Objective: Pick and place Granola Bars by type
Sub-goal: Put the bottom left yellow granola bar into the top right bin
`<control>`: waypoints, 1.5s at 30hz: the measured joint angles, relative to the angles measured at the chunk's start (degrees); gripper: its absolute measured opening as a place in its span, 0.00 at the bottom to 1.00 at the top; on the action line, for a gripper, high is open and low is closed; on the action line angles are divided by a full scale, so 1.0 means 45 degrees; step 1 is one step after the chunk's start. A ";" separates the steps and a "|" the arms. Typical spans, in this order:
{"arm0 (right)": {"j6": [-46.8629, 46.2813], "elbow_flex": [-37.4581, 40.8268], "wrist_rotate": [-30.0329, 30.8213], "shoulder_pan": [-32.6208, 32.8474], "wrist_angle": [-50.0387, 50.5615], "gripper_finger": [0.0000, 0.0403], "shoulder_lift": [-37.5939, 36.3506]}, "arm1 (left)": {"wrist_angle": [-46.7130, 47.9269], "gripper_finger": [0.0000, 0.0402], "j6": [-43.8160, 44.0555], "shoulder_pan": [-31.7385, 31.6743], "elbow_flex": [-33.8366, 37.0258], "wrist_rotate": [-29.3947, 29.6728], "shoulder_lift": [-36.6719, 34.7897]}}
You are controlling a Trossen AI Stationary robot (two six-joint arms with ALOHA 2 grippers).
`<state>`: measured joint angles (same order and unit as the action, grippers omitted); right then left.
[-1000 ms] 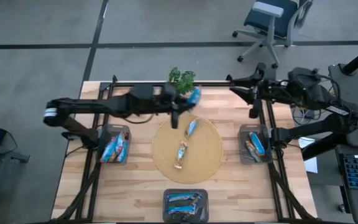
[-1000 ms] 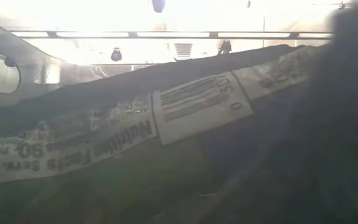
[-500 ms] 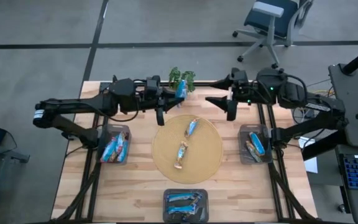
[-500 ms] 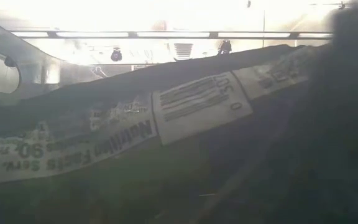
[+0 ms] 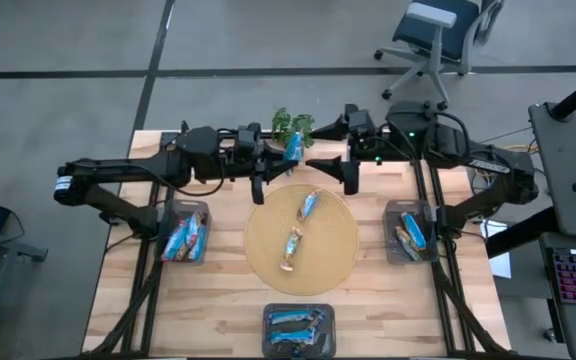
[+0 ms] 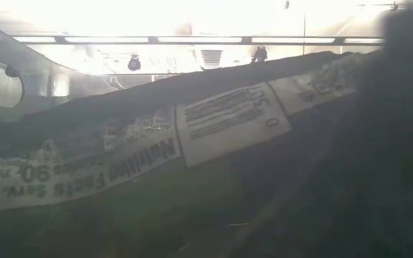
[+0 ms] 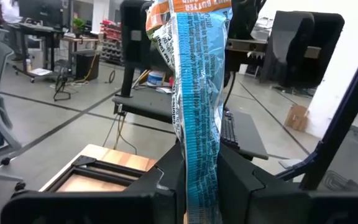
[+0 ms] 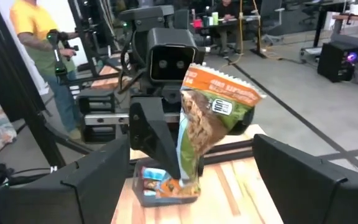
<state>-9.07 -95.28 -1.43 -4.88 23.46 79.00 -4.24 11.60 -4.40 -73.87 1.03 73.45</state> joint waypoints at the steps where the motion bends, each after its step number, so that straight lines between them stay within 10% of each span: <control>1: -0.0013 -0.0131 -0.0036 0.0004 -0.0003 0.81 0.0157 | -0.0043 0.13 0.0000 0.0000 0.0000 -0.0011 0.0000; 29: -0.0328 -0.1229 -0.0463 -0.0001 0.0035 0.80 0.1246 | -0.0696 0.13 -0.0554 0.0015 -0.0107 -0.0667 0.0000; 45: -0.0324 -0.1215 -0.0832 -0.0016 -0.0028 0.47 0.1245 | -0.0890 0.13 -0.0475 0.0010 -0.0107 -0.0829 0.0046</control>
<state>-10.52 -100.75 -5.17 -4.95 23.33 84.60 -8.25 9.46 -4.36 -74.35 -2.70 73.66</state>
